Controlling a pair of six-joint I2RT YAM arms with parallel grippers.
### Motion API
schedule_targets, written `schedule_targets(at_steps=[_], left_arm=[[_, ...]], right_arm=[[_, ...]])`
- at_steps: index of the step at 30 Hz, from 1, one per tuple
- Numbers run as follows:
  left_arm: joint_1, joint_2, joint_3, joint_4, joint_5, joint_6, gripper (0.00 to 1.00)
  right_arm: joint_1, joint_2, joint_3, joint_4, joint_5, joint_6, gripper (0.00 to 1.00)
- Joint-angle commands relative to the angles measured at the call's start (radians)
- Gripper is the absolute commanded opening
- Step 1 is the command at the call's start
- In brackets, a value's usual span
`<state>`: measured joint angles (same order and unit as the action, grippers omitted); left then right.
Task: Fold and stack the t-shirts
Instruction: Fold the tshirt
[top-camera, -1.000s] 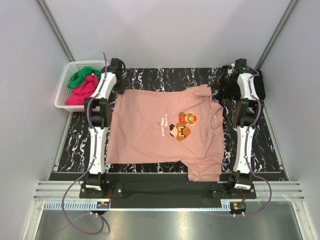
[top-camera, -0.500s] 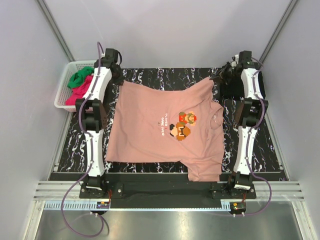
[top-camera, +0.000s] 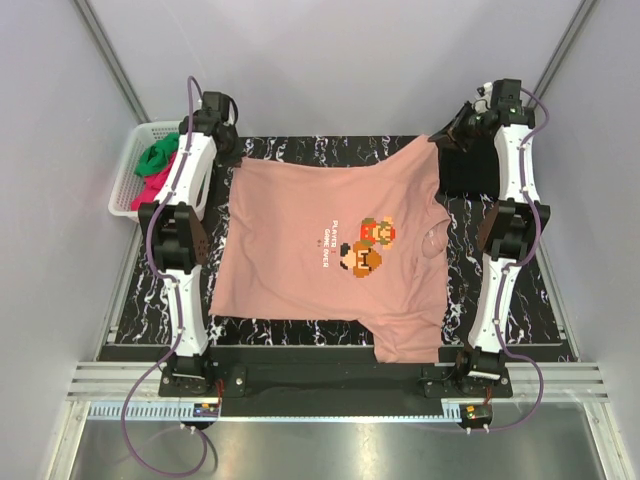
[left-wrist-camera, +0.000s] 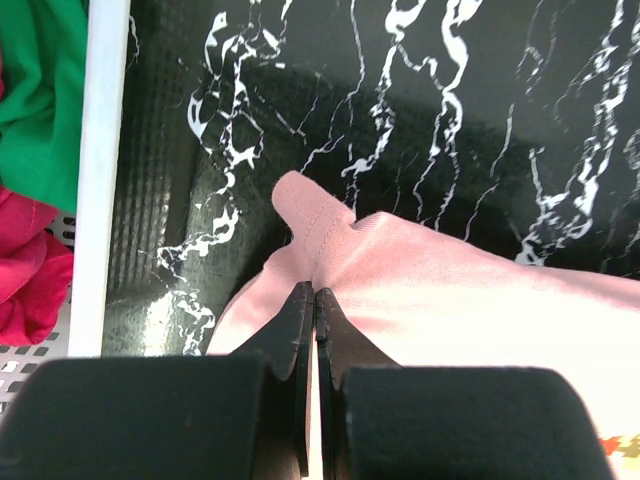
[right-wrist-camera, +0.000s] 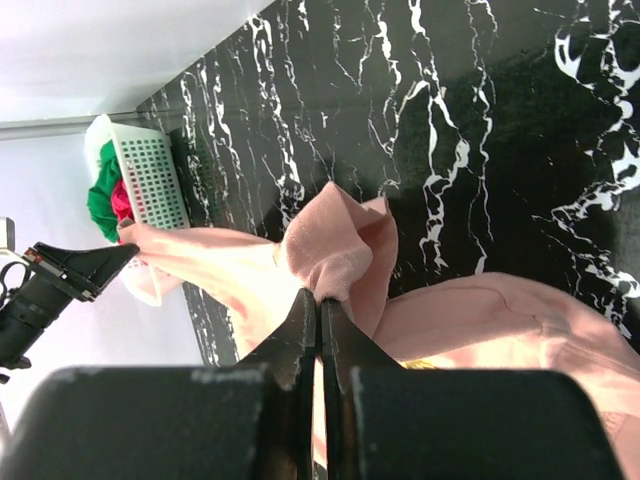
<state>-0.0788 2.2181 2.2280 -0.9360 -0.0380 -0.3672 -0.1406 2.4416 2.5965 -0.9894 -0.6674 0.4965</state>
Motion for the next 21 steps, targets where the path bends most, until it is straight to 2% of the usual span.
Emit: schedule_targets(at_steps=[1,6,13,21], left_arm=[[0.008,-0.073,-0.024,0.023,-0.022,0.04,0.0],[0.016,-0.077,-0.033,-0.009,-0.031,0.057,0.0],[0.031,-0.113,-0.036,-0.017,-0.126,0.1,0.0],[0.063,-0.138,-0.065,-0.006,-0.131,0.105,0.0]], right_arm=[[-0.007,-0.073,-0.019,-0.02,0.032,-0.035,0.0],[-0.005,-0.093,-0.038,-0.034,0.06,-0.055,0.0],[-0.005,-0.118,-0.009,-0.046,0.077,-0.058,0.0],[-0.011,-0.142,0.008,-0.041,0.078,-0.05,0.0]])
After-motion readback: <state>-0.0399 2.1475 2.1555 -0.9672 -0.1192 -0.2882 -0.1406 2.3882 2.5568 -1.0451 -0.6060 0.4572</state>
